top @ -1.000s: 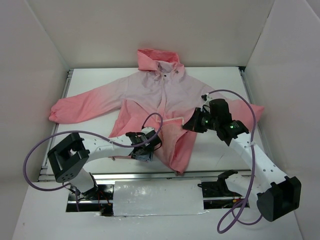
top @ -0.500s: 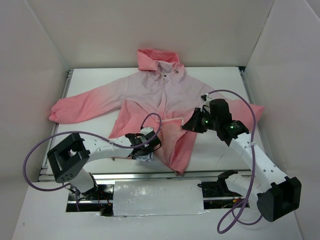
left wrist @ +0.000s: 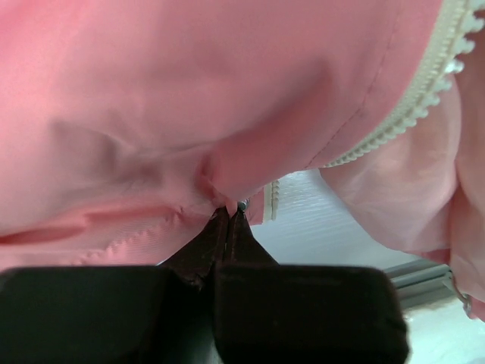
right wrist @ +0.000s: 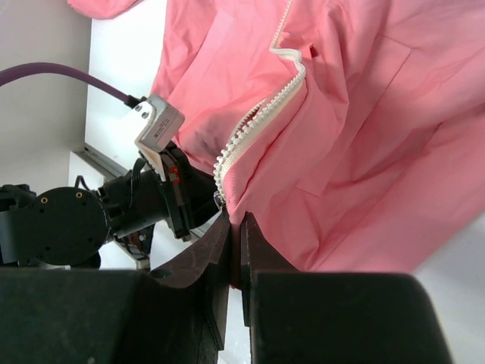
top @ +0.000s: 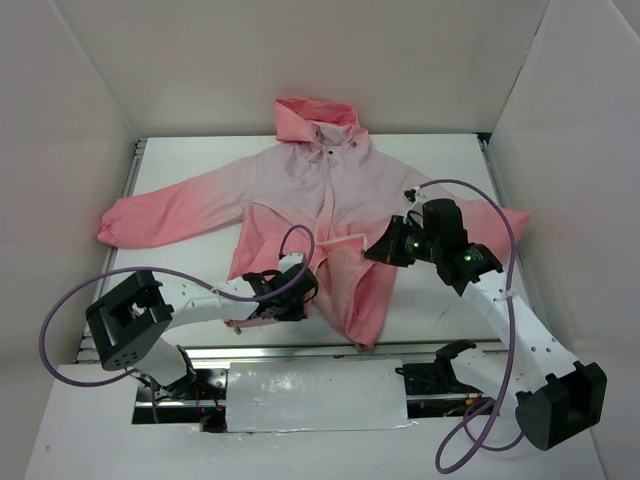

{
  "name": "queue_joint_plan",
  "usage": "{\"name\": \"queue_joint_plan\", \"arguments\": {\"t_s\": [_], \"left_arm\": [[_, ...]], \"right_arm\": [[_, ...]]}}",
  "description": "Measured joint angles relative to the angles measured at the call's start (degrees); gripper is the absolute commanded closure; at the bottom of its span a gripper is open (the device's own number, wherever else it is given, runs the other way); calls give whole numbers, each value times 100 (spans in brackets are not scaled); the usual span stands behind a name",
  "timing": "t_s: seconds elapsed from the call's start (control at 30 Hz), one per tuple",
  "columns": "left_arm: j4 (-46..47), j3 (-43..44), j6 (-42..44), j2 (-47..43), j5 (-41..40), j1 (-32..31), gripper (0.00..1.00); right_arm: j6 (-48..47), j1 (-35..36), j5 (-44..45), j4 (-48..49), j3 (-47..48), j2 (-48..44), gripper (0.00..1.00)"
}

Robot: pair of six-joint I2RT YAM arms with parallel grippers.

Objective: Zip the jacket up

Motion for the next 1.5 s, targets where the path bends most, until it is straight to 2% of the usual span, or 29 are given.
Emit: {"name": "queue_joint_plan", "arguments": {"t_s": [0.23, 0.33, 0.5, 0.67, 0.87, 1.0, 1.1, 1.23, 1.37, 1.5], "left_arm": [[-109, -52, 0, -354, 407, 103, 100], [-271, -116, 0, -1082, 507, 208, 100], [116, -98, 13, -2367, 579, 564, 100], [654, -114, 22, -2844, 651, 614, 100], [1005, -116, 22, -3104, 647, 614, 100], [1154, -199, 9, -3209, 656, 614, 100], [955, -240, 17, -3248, 664, 614, 100], [177, -227, 26, -3254, 638, 503, 100], [-549, -363, -33, -3475, 804, 13, 100], [-743, -988, -361, -3740, 1185, -310, 100]], "right_arm": [[-9, 0, -420, 227, -240, -2, 100], [-33, 2, -632, 304, -411, -4, 100], [-22, 92, -964, 549, -627, -85, 100], [299, 627, -1029, 1180, -1064, -369, 100], [1121, 1576, -660, 2564, -1928, -931, 100], [1493, 1725, -415, 3126, -2232, -876, 100], [1615, 1744, -26, 3071, -2240, -925, 100], [1690, 1755, 608, 2669, -2170, -1283, 100], [1799, 1788, 691, 2306, -1993, -1123, 100], [2295, 2177, 699, 2155, -2271, -723, 100]]}}
